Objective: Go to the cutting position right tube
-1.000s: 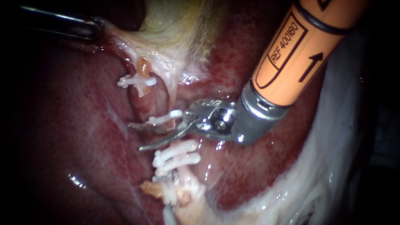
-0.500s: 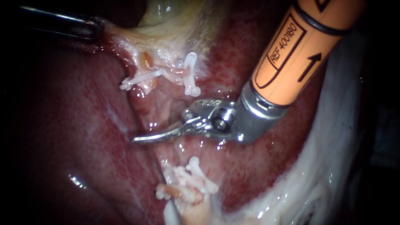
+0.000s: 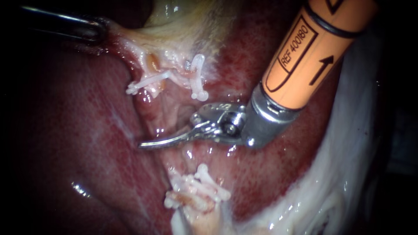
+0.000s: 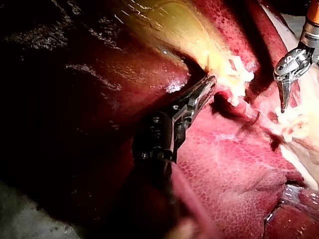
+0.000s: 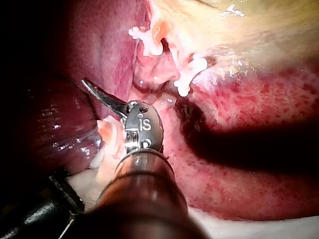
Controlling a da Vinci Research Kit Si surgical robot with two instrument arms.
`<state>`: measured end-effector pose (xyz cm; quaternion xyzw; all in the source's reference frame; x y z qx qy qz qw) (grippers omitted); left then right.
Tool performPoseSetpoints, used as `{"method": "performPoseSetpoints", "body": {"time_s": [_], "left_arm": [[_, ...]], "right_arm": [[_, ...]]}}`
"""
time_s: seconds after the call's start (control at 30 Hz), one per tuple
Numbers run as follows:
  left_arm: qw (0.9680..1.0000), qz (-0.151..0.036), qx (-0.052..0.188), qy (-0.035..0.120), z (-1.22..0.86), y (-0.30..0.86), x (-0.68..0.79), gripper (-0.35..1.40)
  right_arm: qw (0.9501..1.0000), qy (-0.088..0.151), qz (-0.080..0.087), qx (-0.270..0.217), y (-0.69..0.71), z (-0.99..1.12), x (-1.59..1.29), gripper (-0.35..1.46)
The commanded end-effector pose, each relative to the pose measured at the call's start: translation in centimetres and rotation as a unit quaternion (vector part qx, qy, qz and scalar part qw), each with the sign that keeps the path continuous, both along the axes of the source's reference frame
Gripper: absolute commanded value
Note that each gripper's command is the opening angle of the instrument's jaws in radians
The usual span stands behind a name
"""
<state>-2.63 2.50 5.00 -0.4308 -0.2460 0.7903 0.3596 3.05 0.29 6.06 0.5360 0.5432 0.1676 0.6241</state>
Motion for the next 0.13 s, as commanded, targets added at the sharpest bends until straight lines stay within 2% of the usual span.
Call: {"method": "performPoseSetpoints", "body": {"time_s": [0.03, 0.13], "left_arm": [[1.0, 0.0, 0.0, 0.0, 0.01, 0.0, 0.0, -0.35], [1.0, 0.0, 0.0, 0.0, 0.01, 0.0, 0.0, -0.35]], "right_arm": [[1.0, 0.0, 0.0, 0.0, 0.0, 0.0, 0.0, -0.35], [1.0, 0.0, 0.0, 0.0, 0.0, 0.0, -0.01, -0.35]]}}
